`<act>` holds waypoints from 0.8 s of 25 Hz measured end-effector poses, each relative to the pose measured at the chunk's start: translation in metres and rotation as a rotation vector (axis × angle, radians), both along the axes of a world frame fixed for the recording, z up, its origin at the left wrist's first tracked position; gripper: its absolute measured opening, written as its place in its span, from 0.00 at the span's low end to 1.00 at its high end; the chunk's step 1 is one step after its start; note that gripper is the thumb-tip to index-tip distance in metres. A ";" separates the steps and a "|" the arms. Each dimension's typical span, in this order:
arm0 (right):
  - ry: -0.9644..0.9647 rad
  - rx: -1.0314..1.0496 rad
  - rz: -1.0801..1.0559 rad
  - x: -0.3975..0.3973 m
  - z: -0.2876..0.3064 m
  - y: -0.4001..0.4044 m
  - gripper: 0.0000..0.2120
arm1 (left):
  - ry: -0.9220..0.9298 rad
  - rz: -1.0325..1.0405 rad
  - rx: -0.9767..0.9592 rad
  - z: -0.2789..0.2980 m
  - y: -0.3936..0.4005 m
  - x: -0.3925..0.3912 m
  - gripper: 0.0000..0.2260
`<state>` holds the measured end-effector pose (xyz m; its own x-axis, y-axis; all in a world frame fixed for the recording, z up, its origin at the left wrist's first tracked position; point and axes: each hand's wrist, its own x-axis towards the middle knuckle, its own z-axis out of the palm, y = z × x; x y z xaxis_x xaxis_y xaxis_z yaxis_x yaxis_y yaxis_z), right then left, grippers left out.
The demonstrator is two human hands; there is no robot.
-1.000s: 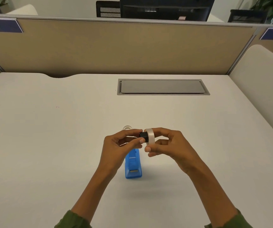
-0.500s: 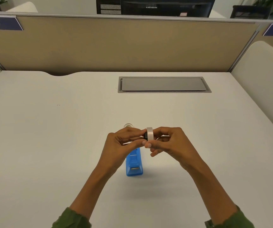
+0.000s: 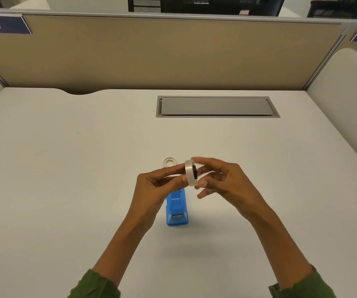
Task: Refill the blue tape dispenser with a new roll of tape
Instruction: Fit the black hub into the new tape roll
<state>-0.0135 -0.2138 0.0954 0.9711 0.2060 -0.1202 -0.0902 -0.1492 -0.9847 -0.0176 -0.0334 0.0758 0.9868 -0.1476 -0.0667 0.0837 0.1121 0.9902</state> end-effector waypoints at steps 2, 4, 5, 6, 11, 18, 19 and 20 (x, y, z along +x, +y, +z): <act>-0.099 -0.060 -0.040 -0.001 0.000 -0.004 0.25 | 0.013 0.019 -0.030 -0.001 0.004 0.000 0.12; -0.198 -0.055 -0.050 -0.002 -0.001 -0.004 0.20 | 0.003 0.018 -0.019 -0.001 0.005 0.001 0.13; -0.235 -0.042 -0.033 -0.002 -0.002 -0.002 0.17 | -0.004 0.018 -0.012 -0.001 0.005 0.001 0.13; -0.263 -0.038 -0.017 -0.002 -0.002 -0.001 0.16 | -0.010 0.025 -0.007 -0.001 0.005 0.001 0.13; -0.357 -0.097 -0.008 -0.002 -0.006 0.001 0.14 | -0.002 0.051 -0.022 -0.007 0.007 -0.003 0.11; -0.768 -0.556 -0.001 0.006 -0.028 0.012 0.11 | 0.035 0.029 0.006 -0.018 0.016 0.000 0.11; -0.788 -0.598 -0.022 0.010 -0.033 0.015 0.11 | 0.033 0.028 0.037 -0.020 0.018 0.002 0.11; -0.778 -0.619 -0.053 0.013 -0.038 0.017 0.11 | 0.014 0.037 0.106 -0.023 0.020 0.003 0.10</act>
<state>-0.0006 -0.1970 0.0569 0.8315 0.2761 0.4821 0.5260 -0.6709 -0.5228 -0.0142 -0.0136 0.0525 0.9903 -0.1026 -0.0940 0.0955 0.0100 0.9954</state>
